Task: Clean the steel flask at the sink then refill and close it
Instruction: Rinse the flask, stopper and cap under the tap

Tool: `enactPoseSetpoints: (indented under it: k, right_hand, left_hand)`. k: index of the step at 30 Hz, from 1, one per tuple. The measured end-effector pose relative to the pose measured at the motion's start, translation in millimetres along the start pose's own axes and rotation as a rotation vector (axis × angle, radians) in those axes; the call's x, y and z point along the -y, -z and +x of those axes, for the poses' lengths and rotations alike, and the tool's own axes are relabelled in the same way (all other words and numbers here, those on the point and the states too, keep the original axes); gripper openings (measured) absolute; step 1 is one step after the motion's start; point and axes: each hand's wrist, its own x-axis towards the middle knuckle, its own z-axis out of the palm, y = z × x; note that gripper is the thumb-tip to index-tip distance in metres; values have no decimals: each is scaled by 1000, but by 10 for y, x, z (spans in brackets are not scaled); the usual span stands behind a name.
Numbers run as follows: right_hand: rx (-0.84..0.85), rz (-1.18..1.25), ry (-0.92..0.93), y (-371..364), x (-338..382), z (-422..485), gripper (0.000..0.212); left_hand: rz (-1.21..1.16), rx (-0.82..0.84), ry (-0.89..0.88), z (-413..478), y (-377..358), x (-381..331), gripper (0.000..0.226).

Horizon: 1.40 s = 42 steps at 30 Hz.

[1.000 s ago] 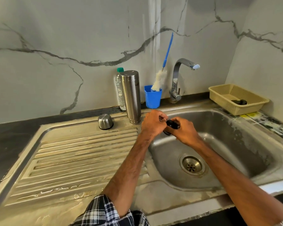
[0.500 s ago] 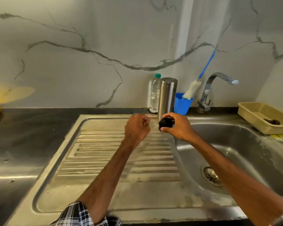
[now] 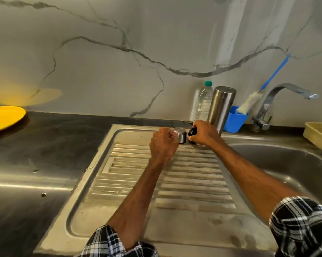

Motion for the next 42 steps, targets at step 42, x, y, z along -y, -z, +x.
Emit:
enactPoseSetpoints:
  k: [42]
  right_hand:
    - [-189,915,-85,776,-1329,-952,48]
  left_hand:
    - [-140,-72,-297,-325,-180,-566,18]
